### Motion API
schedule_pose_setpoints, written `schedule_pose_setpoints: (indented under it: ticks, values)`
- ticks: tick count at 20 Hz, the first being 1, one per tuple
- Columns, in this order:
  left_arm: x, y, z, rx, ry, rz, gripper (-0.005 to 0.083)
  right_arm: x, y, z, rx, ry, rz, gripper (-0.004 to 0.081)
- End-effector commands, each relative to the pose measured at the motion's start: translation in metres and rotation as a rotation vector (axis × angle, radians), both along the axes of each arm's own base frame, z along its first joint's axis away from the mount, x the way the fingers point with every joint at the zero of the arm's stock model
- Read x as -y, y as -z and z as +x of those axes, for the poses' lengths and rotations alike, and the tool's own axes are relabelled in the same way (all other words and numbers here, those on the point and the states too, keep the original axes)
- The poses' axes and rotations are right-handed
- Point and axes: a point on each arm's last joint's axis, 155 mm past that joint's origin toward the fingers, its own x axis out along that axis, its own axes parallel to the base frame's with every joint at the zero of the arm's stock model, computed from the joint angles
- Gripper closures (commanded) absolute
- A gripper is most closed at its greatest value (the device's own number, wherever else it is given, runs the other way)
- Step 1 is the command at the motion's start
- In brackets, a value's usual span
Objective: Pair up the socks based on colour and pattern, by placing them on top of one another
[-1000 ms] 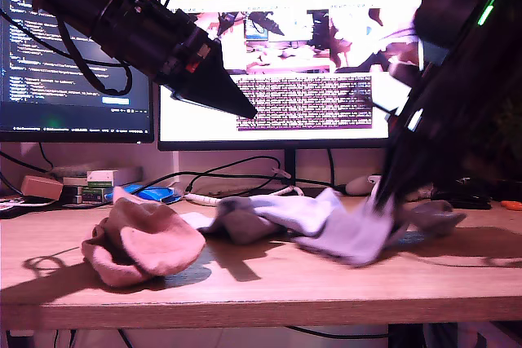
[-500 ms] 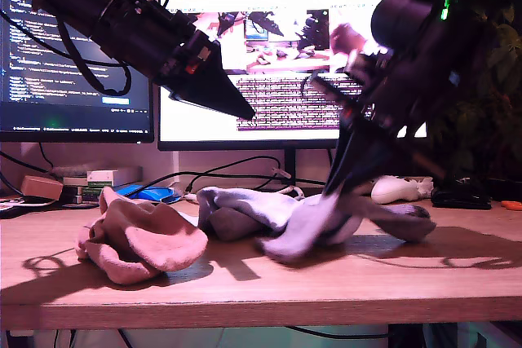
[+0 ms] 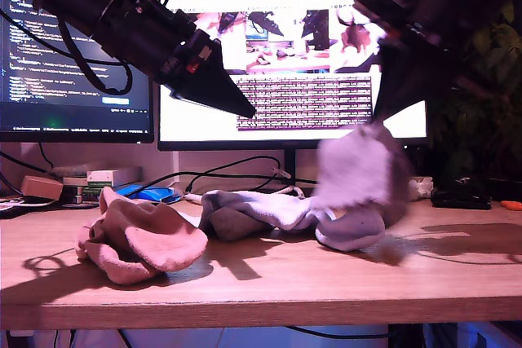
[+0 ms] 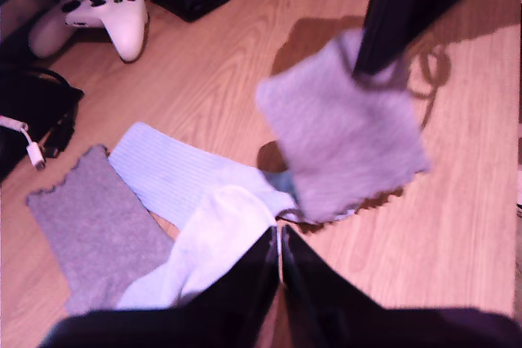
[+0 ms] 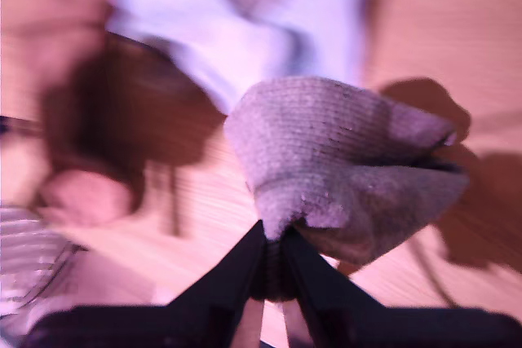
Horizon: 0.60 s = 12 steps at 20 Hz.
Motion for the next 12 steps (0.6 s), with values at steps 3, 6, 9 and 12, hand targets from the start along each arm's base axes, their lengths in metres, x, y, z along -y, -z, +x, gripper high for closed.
schedule_pose_setpoints:
  ticks: [3, 6, 9, 12]
  values:
    - [0.002, 0.003, 0.0, -0.009, 0.001, -0.001, 0.0784, 0.026, 0.003, 0.018, 0.064, 0.042, -0.085, 0.0782]
    - [0.002, 0.004, 0.0, -0.013, 0.0, 0.002, 0.0785, 0.035, 0.0, 0.028, 0.093, 0.072, -0.09, 0.0782]
    - [0.002, 0.005, 0.0, -0.015, 0.001, 0.003, 0.0785, 0.045, 0.006, 0.024, 0.077, 0.071, -0.139, 0.0782]
    - [0.002, 0.004, 0.0, -0.013, 0.0, 0.002, 0.0785, 0.049, 0.036, 0.002, -0.058, 0.038, -0.181, 0.0782]
